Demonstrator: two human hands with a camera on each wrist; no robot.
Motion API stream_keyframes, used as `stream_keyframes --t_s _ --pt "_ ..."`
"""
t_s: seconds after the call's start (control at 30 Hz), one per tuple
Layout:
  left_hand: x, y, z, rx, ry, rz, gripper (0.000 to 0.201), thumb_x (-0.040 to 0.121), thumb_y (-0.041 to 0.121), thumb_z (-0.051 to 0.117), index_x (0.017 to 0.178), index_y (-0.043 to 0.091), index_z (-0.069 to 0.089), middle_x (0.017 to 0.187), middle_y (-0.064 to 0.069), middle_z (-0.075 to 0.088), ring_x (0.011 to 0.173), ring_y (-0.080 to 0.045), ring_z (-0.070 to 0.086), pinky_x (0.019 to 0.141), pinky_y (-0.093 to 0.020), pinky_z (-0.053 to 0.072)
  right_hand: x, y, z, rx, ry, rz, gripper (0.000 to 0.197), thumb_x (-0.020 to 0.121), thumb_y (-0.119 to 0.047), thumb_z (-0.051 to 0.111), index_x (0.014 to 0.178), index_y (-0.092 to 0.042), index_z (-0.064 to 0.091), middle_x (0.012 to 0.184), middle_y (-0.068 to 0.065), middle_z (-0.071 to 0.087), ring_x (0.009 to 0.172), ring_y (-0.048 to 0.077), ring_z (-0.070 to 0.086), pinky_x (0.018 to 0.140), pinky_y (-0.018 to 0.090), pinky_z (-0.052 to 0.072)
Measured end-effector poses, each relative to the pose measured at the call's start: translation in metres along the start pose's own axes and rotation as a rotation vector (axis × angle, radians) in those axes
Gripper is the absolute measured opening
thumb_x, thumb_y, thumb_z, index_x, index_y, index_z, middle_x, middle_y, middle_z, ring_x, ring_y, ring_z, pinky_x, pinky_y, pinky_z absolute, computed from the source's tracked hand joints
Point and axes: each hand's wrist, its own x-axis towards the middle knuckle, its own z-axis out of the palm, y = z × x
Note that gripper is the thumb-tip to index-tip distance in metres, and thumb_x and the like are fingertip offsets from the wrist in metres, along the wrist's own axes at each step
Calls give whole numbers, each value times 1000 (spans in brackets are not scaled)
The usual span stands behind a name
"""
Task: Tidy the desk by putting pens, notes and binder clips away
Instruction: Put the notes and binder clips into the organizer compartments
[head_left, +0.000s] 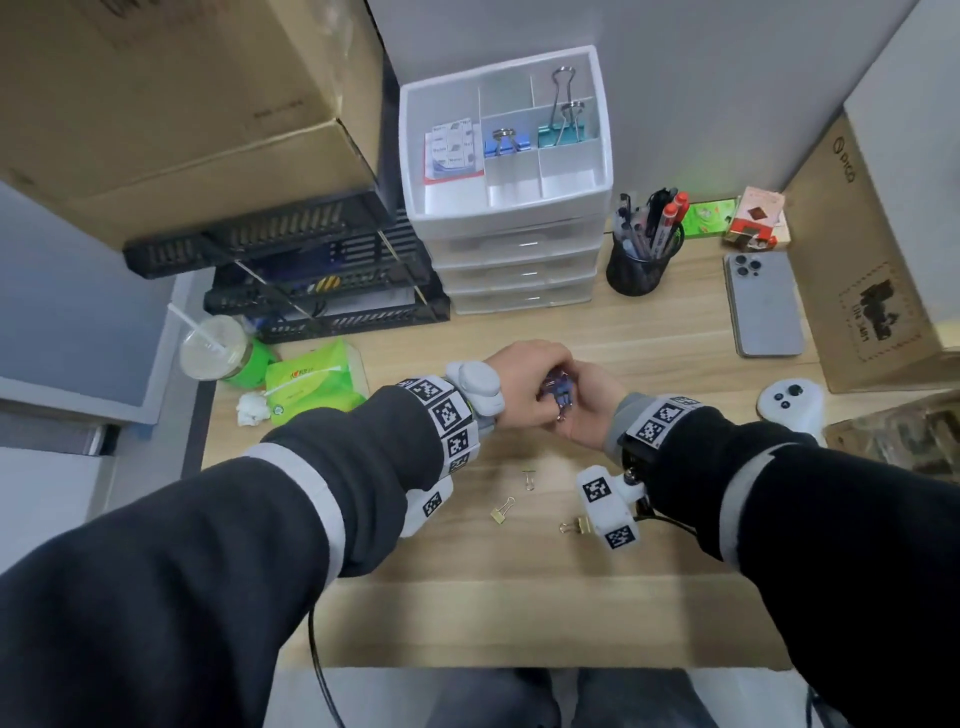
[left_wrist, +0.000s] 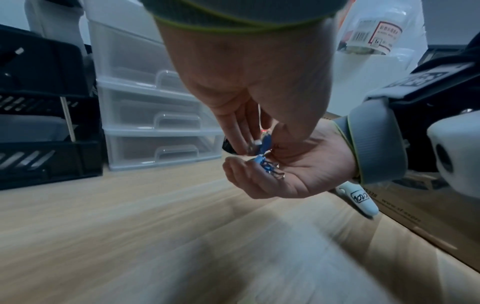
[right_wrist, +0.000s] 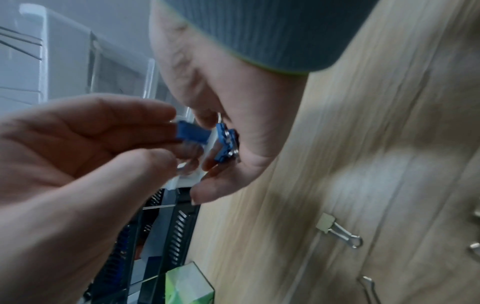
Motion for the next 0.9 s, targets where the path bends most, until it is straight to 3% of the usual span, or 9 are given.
stream_keyframes --t_s 0.13,0.23,0.3,0.37,0.47,0.57,0.7,0.83,0.9 --pt "-4 9 -24 -4 72 62 43 70 15 56 111 7 66 100 -6 69 89 -26 63 78 -37 53 5 -10 13 -6 89 -73 33 103 -15 33 88 -7 61 79 9 65 63 20 67 53 26 55" --pt "-5 13 -60 88 182 65 41 75 24 54 111 6 64 102 -8 62 93 -26 58 80 -36 49 0 -31 26 -89 146 -48 36 104 -31 38 75 -15 52 56 -1 52 42 11 51 35 17 38" --pt "-1 10 -88 187 234 -2 40 81 24 55 117 6 60 111 -10 57 102 -26 54 86 -35 46 -10 -51 41 -190 155 -14 38 103 -34 38 68 -19 44 46 -5 41 34 7 39 28 14 25" --pt "-4 4 -115 284 273 -131 42 84 22 57 124 7 55 119 -11 53 109 -26 50 90 -35 43 -17 -71 58 -296 157 -19 36 102 -31 41 68 -19 41 47 -4 40 35 7 39 27 14 24" --pt "-5 -10 -142 386 261 -331 47 84 25 58 126 5 52 123 -14 49 113 -31 48 93 -41 45 -29 -103 92 -295 214 -103 20 101 -20 46 84 -10 46 67 3 44 52 15 49 31 17 42" --pt "-7 -16 -162 472 193 -408 42 84 27 57 119 5 52 124 -14 46 113 -31 45 90 -42 46 -43 -133 136 -306 243 -220 12 102 -12 47 95 -3 48 85 9 47 71 27 58 51 33 60" --pt "-3 -17 -167 484 129 -417 33 86 28 54 112 6 55 124 -13 45 114 -28 44 91 -42 47 -40 -157 171 -443 230 -236 11 103 -6 45 100 2 51 107 22 54 100 42 67 62 37 60" --pt "1 -20 -162 441 121 -405 45 86 41 56 115 7 60 123 -10 46 115 -27 44 92 -42 47 -25 -165 183 -502 301 -292 14 99 4 44 113 5 46 101 24 54 112 40 62 73 33 62" --pt "2 -22 -162 419 149 -402 46 85 42 58 114 7 62 121 -9 48 115 -27 45 92 -40 47 -14 -167 183 -560 312 -321 29 96 4 44 125 3 46 118 23 54 122 35 58 78 30 60"
